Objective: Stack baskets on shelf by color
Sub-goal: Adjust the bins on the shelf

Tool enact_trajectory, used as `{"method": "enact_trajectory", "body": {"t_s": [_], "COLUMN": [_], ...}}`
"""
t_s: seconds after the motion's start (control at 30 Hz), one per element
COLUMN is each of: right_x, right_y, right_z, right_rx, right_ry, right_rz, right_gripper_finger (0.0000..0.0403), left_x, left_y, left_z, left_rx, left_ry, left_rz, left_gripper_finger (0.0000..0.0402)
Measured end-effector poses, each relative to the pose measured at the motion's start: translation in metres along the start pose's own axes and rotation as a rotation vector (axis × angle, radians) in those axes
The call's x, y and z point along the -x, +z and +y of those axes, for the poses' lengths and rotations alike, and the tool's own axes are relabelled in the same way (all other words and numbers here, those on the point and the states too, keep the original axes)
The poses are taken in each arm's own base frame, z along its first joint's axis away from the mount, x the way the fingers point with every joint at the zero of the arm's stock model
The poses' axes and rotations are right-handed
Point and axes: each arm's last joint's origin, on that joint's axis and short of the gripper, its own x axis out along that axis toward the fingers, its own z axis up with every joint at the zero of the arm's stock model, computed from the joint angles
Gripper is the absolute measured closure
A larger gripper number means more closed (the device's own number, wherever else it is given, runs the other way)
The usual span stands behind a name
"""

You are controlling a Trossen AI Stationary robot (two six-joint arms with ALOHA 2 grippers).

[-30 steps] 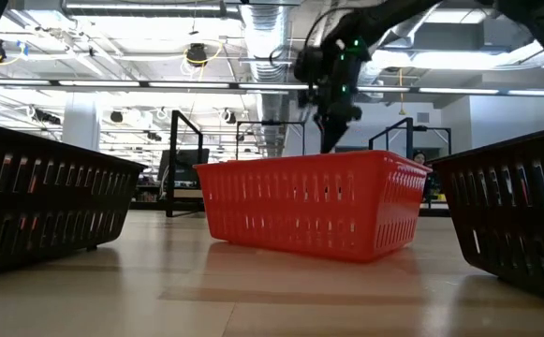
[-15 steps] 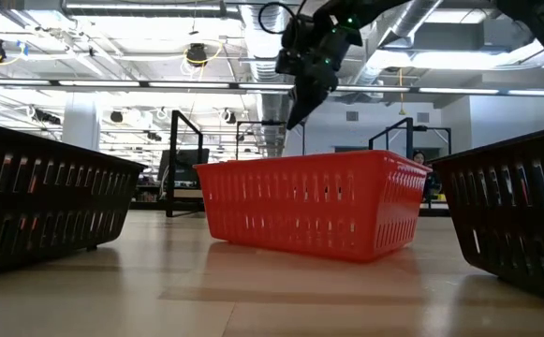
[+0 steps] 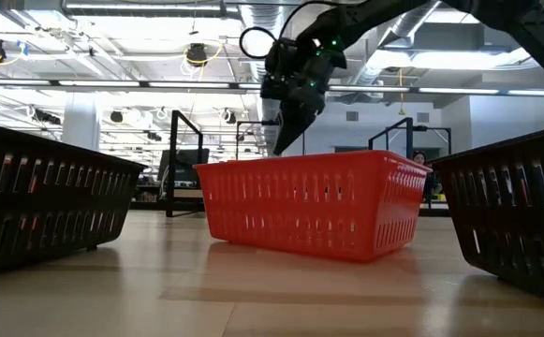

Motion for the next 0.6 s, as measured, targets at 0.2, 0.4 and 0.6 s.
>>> {"method": "enact_trajectory", "body": {"t_s": [0.2, 0.4, 0.6], "right_x": [0.003, 0.000, -0.020], "right_y": [0.002, -0.007, -0.017], "right_z": [-0.011, -0.029, -0.029], "right_rx": [0.017, -0.039, -0.074], "right_ry": [-0.054, -0.079, -0.011], "right_rz": [-0.057, -0.080, -0.022], "right_gripper_finger": [0.0403, 0.0403, 0.0403], "left_x": [0.000, 0.000, 0.000], "left_y": [0.000, 0.000, 0.000], "left_z": [0.000, 0.000, 0.000], "left_rx": [-0.002, -0.003, 0.002], "left_ry": [0.002, 0.006, 0.007], "left_rz": [-0.001, -0.004, -0.004], "left_gripper_finger": [0.0269, 0.0269, 0.0269]}}
